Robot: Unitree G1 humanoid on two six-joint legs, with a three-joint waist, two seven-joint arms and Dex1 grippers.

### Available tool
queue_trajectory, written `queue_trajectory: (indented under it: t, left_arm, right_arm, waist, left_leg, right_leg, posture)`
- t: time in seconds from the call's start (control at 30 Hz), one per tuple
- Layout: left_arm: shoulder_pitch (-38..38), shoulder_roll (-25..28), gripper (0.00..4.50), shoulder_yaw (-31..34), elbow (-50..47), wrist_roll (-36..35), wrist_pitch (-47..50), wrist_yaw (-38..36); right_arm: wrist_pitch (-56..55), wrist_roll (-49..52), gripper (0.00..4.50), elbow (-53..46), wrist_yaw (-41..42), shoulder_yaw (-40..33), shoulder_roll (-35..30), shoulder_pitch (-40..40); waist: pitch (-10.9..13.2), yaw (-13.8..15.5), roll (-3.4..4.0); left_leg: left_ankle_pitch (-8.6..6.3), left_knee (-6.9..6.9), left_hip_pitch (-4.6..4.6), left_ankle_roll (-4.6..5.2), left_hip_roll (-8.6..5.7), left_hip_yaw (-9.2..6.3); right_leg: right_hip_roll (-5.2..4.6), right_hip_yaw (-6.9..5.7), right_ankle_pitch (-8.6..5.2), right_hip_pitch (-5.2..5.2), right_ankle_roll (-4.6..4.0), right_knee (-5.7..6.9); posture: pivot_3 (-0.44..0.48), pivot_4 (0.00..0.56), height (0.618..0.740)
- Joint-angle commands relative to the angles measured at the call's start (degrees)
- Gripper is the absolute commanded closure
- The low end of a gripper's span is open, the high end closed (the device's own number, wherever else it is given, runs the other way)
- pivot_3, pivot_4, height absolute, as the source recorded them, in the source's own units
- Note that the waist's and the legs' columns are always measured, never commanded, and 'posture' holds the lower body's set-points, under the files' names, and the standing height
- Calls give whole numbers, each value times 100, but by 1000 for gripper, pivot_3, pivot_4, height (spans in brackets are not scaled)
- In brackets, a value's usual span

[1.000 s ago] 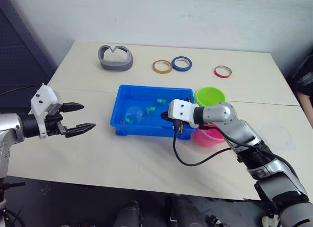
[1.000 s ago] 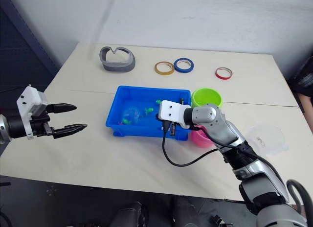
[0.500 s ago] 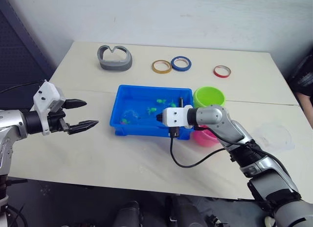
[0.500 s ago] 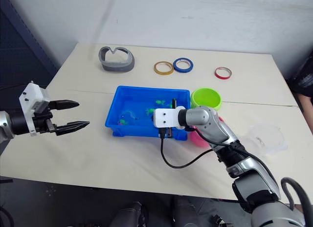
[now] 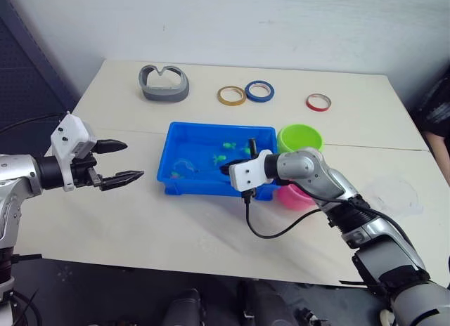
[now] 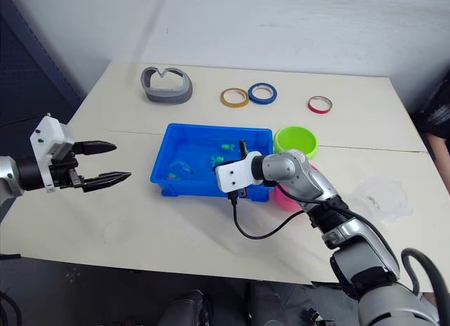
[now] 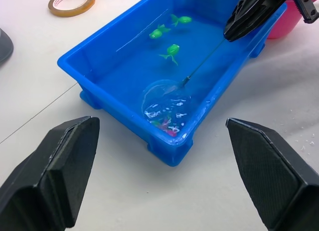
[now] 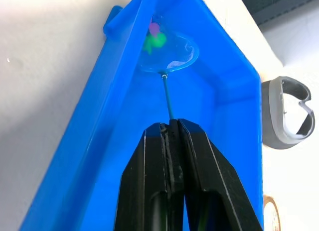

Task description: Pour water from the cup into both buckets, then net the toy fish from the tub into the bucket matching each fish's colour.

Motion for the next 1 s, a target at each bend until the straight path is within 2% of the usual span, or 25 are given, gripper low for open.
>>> queue_trajectory:
  t: [0.03,0.1,0.3,0.53,0.7,1.0]
  left_arm:
    - [-71,29,57,92,-26,-65,-97,42]
    - [-68,25,57,94,-26,-67,-103,47]
    - [-89,35,57,81,36,-62,-147,40]
    - [-171,21,57,23,143,-52,-211,41]
    - [-199,9,57,-7,168,-49,-230,36]
    - [-312,46,57,-94,294,-30,-285,-17]
  right_arm:
    - [-142,58,4500,-48,16,-47,80,-65]
    - [275,389,4500,-150,208,-192,215,14]
    - [2977,1721,4500,-869,676,-905,707,163]
    - [4033,1899,4500,-895,461,-1183,730,90]
    - [3418,1553,4500,-788,339,-1025,504,76]
    - [1106,700,4500,-731,346,-407,18,224]
  waist:
    - [0,-14,0]
    - [0,-28,0]
    - [0,-90,1]
    - [1,-74,1]
    - [1,-76,2]
    - [1,-87,2]
  left_leg:
    - [0,0,0,0,0,0]
    - [0,0,0,-1,0,0]
    - [2,0,1,-4,2,-1]
    - [2,-4,2,-5,2,-3]
    - [3,-12,2,-5,2,-2]
    - [3,-19,3,-6,1,-1]
  right_leg:
    - [0,0,0,0,0,1]
    - [0,0,0,0,0,2]
    - [0,1,0,0,0,10]
    - [0,-1,0,0,0,6]
    - [0,-1,0,-1,0,1]
    - [1,-1,0,-3,0,-3]
  posture:
    - [0,150,740]
    - [0,150,740]
    - [0,150,740]
    - [0,150,740]
    - [0,150,740]
    - [0,150,740]
